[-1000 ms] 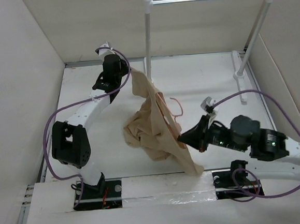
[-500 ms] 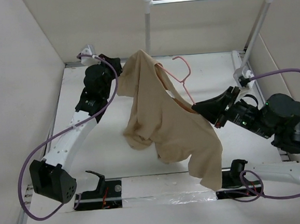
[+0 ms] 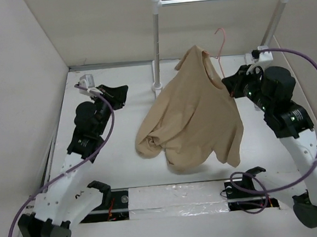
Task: Place the t-shirt on the hanger
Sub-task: Place the hanger at the clothesline.
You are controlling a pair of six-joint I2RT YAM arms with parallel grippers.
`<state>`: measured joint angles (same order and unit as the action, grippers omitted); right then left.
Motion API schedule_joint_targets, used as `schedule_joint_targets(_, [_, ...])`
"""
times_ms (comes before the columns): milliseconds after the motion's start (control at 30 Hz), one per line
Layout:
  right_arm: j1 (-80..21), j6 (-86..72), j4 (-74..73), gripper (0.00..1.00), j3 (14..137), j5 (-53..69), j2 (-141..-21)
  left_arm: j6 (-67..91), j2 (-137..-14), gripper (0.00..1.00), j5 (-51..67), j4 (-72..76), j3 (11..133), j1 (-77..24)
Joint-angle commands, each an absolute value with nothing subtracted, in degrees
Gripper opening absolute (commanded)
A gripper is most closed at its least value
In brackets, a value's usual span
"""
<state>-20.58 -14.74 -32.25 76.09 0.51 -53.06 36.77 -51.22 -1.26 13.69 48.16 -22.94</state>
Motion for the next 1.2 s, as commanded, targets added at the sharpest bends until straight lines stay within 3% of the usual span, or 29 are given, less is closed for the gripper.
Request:
schedule_joint_targets(0, [-11.73,-13.54,-23.3,0.0,78.83,6.59,-55.45,36.65,-44.58,0.0,7.02,14.16,45.89,-23.12])
schedule_joint_targets(300, [1.57,-13.18,-22.51,0.0,88.5,8.52,-64.5,29.19,-27.26,0.0,12.92,-4.81,45.09,-23.12])
schedule_joint_targets(467, [7.46,-14.76,-18.63,0.0,89.99,10.9,-67.93,23.21,-19.44,0.1,9.67,-14.49,43.25,-23.12])
schedule_joint_targets(767, [10.72,-16.61,-16.44,0.0,102.65,11.34,-81.38,19.78,-19.25,0.17,8.79,-14.67,41.75,-24.96])
schedule_joint_targets(1167, [13.97,-17.14,-13.8,0.0,106.35,10.28,-89.03,19.69,-21.79,0.17,9.67,-14.68,41.31,-24.96])
